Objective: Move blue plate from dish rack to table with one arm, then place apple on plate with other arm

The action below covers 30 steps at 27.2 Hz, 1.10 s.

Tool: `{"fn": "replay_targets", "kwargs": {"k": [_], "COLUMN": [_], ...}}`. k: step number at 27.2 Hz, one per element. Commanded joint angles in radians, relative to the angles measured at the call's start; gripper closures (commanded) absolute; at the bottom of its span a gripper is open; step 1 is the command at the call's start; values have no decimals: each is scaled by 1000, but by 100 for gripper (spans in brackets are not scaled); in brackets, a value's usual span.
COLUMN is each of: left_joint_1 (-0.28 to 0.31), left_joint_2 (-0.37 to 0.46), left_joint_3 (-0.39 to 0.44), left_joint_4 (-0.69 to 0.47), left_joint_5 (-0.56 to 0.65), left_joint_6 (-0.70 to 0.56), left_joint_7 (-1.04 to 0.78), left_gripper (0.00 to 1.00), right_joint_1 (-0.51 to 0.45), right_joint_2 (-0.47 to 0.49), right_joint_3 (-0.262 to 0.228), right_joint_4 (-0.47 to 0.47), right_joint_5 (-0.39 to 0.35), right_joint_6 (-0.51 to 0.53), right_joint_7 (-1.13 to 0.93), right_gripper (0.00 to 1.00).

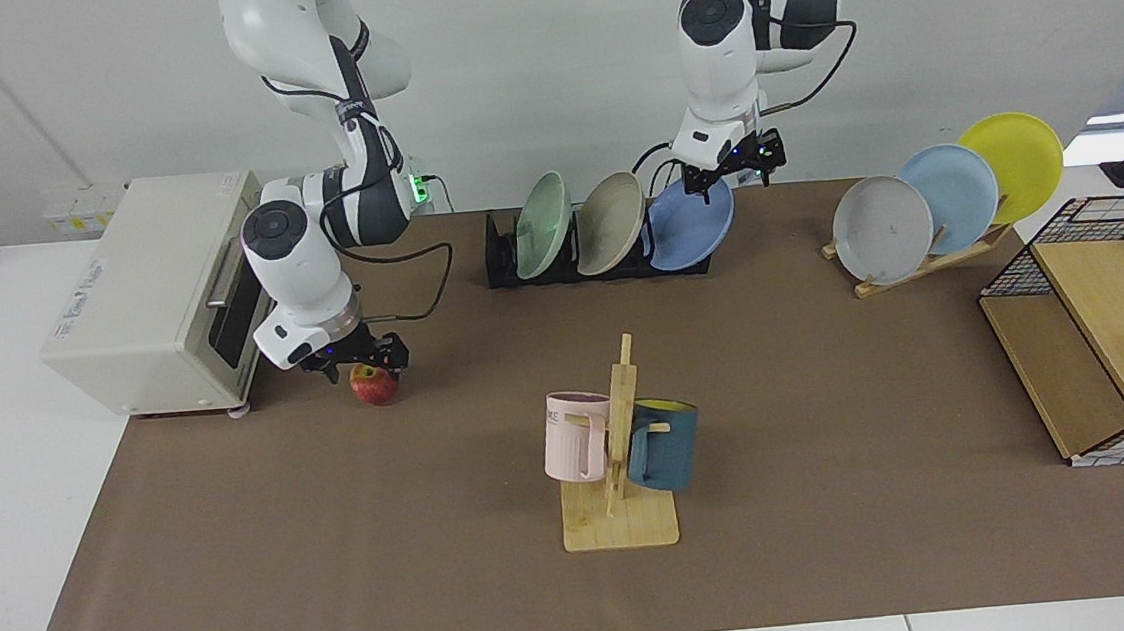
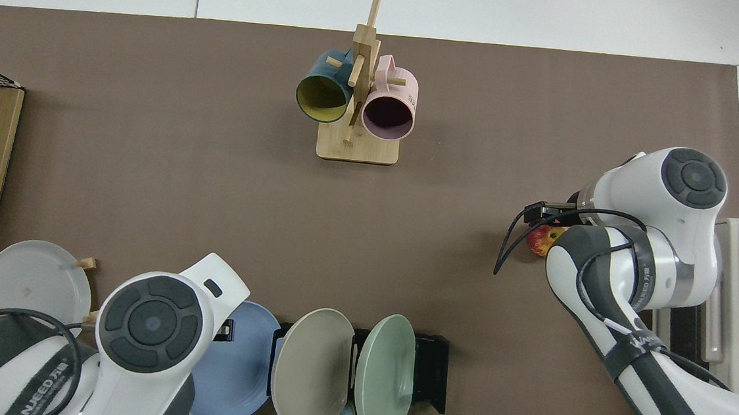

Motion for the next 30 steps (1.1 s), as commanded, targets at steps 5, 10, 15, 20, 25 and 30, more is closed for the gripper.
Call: {"fn": "replay_targets", "kwargs": {"k": [5,10,15,20,25,30], "left_joint_1": [-2,-5,-5,-2,3,4], "left_joint_2": [-76,-68,-61,-59,-58,-55], "left_joint_3": [-6,-42,-50,-52,-50,-50], "left_joint_4": [-124,-196,-213,-213,-210,-205], "left_joint_5": [-8,-9,-9,-9,-9,-5], "left_joint_6": [64,137,167,171,170,167], "left_joint_7": [0,-17,-24,-15,-9,-8], "left_gripper": [0,0,0,21,49,86], "right_joint_1": [2,2,2,2,1,15], "right_joint_2": [44,60,68,77,82,80], "right_joint_3": [-1,-1,-1,-1,-1,0], "right_joint_4": [-33,-33,-42,-53,-53,-47], "right_joint_5": [6,6,6,6,6,6], "right_joint_6": [51,52,69,94,100,80], "right_joint_7": [-23,-26,-24,-24,-23,-23], "right_gripper": [0,0,0,9,50,87]}}
